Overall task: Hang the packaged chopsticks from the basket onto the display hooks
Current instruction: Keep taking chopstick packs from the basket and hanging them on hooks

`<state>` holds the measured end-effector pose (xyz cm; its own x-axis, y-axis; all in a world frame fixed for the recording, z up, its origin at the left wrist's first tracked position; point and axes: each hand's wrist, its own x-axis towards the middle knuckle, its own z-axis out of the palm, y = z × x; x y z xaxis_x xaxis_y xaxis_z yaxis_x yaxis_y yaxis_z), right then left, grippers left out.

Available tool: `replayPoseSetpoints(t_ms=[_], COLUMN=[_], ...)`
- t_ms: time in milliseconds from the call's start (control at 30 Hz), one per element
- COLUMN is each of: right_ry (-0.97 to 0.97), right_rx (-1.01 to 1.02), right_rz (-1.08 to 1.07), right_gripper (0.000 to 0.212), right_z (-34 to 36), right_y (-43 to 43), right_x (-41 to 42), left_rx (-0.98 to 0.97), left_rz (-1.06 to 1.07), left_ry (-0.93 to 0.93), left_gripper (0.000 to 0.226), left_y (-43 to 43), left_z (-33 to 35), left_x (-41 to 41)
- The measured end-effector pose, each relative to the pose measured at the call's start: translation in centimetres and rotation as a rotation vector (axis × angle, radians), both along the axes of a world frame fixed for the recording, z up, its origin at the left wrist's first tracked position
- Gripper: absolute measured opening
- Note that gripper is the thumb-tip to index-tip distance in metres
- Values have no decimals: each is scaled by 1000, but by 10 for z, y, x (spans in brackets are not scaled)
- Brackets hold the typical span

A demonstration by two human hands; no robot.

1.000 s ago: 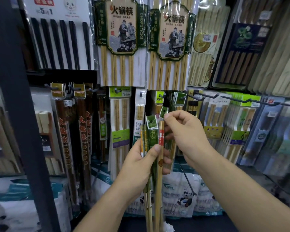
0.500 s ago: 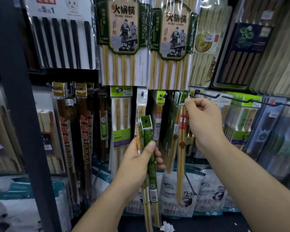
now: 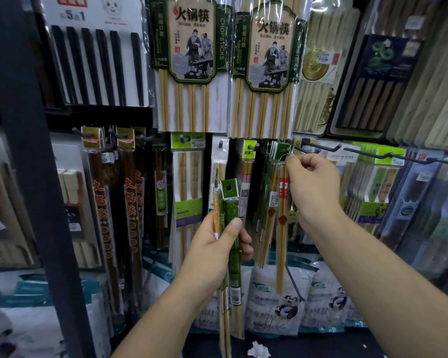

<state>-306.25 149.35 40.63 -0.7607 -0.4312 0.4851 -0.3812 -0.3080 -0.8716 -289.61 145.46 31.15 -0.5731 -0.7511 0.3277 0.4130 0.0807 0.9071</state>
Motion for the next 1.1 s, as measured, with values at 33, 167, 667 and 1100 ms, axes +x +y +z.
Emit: replayPoseSetpoints(t_ms=[33,167,667,1100], right_ry=[0,9,37,87], right_rx=[-21,-67,-38,26], right_rz=[-1,9,2,-82], right_gripper=[17,17,19,15], right_z=[0,2,-1,-6], right_y=[0,4,4,-11], right_x=[1,4,2,-4], left_rx=[-2,-19,-23,13], left_rz=[-3,-5,-9,32], left_ry=[-1,-15,-6,20], left_gripper=[12,13,10,6], left_y=[0,-1,-3,-3], left_z=[0,-2,-3,-1], left_x=[0,1,0,0])
